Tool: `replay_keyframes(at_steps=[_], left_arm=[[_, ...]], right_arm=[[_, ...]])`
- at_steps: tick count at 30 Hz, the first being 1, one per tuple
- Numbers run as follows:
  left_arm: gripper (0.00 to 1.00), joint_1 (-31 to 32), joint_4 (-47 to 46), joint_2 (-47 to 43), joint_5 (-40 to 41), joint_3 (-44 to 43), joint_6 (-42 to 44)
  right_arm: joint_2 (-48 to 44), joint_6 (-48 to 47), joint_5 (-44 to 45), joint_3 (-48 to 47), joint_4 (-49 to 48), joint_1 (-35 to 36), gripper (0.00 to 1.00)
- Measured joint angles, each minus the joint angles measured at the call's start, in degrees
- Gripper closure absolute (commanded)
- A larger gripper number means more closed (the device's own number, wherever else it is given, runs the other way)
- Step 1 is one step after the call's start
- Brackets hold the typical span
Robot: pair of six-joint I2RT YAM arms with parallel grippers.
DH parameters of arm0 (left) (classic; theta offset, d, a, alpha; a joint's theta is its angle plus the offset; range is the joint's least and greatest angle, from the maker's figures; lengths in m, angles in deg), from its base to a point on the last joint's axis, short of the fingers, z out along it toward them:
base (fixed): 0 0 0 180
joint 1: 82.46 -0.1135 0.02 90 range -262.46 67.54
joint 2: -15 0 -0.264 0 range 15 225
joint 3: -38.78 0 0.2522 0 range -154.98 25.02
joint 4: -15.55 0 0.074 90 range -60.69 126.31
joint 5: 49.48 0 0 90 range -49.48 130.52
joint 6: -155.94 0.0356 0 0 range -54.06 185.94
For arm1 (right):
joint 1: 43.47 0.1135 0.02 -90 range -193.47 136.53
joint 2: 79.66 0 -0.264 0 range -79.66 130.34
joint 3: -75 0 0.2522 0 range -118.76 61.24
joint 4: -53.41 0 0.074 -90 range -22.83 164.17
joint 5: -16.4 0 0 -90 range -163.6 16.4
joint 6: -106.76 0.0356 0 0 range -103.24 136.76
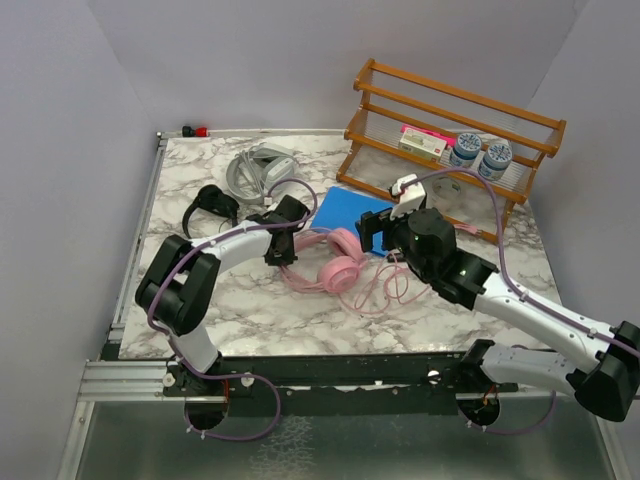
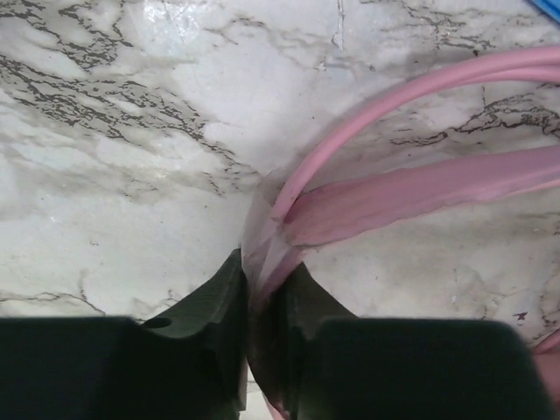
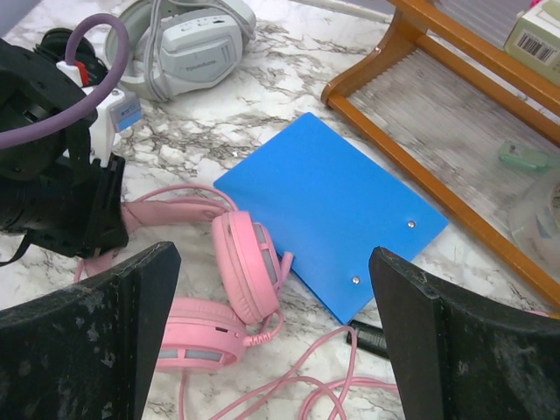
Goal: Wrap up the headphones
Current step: Pick up the headphones from the center of the board, then wrap the headphones cable around the headphones.
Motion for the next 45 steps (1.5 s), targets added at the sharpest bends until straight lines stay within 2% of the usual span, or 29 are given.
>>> replay_keyframes(at_steps=[6,10,11,16,22,28,31,35,38,42,45], left_arm=[[0.94,0.4,3.8,-0.7,4.3,-1.7,-0.1],[0.97,0.6,7.1,-5.9,8.0,-3.3,0.3],[1.00,0.6,8.0,-8.4,9.2,-3.6,0.7],[1.00,0.3,12.3,-18.4,13.0,-7.3,3.2],[1.00,0.0,20.7,-20.6,14.0,-23.1,7.6],[1.00,0.0,28.1,-22.5,12.7,-37.9,11.5],[1.00,0.0,31.8,-22.9,10.3,-46.2,12.5],[1.00,0.0,34.7,-23.8,5.3,-51.3,12.6],[1.00,0.0,36.3,-24.4,1.5,-52.3,12.5],[1.00,0.0,37.8,-24.5,-2.4,-52.3,12.3],[1.00,0.0,38.2,-24.5,-4.3,-52.5,12.0]], right_arm=[[-3.0,0.5,0.2,0.2,0.8,0.0,0.00],[-7.5,0.1,-1.3,0.9,0.5,0.0,0.00],[-9.3,-0.1,-2.5,2.1,-0.5,0.0,0.00],[-18.5,-1.5,-13.1,11.4,-5.8,0.0,0.00],[-20.0,-1.7,-22.6,15.6,-8.7,0.1,0.00],[-17.4,-2.4,-25.9,15.5,-12.2,0.1,0.00],[-17.4,-3.1,-26.1,18.3,-18.3,0.1,0.00],[-16.8,-3.9,-26.0,26.5,-29.3,0.1,0.00],[-12.6,-4.4,-25.9,28.4,-33.4,0.1,0.01],[-5.8,-5.2,-25.4,27.2,-38.7,0.1,0.15],[-0.3,-6.2,-24.4,24.7,-41.7,0.1,0.47]])
